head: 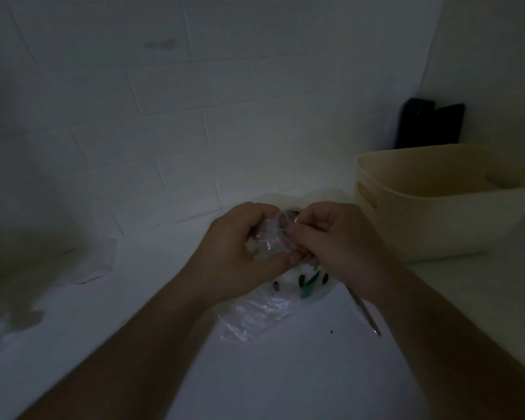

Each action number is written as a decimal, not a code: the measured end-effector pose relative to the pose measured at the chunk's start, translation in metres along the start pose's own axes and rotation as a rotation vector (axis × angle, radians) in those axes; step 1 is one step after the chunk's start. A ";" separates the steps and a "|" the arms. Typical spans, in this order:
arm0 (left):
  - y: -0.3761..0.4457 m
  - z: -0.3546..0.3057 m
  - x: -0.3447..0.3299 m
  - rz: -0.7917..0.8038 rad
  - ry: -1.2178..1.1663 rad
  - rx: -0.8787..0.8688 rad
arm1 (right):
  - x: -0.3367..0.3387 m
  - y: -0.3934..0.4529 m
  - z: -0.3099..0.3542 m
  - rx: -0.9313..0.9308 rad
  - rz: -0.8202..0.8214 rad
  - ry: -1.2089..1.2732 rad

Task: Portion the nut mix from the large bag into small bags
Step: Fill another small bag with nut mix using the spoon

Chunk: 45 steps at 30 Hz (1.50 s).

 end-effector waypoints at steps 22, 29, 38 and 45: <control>-0.004 0.047 -0.008 0.113 0.025 0.318 | 0.014 0.006 -0.056 0.062 0.458 -0.664; -0.004 0.039 -0.013 0.191 0.086 0.280 | 0.012 0.006 -0.044 0.103 0.420 -0.594; -0.013 0.034 -0.030 0.508 0.060 0.255 | 0.033 0.010 0.003 0.516 -0.080 -0.496; -0.005 0.047 -0.013 0.422 0.197 0.297 | 0.030 0.007 0.003 0.515 -0.125 -0.479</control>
Point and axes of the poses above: each hand's wrist, its own y-axis towards the middle knuckle, its own x-axis out of the back of the hand, z = x × y, the point moved 9 cm from there along y, towards the middle knuckle, and after that the axes turned 10 degrees about y, right-handed, at the moved point
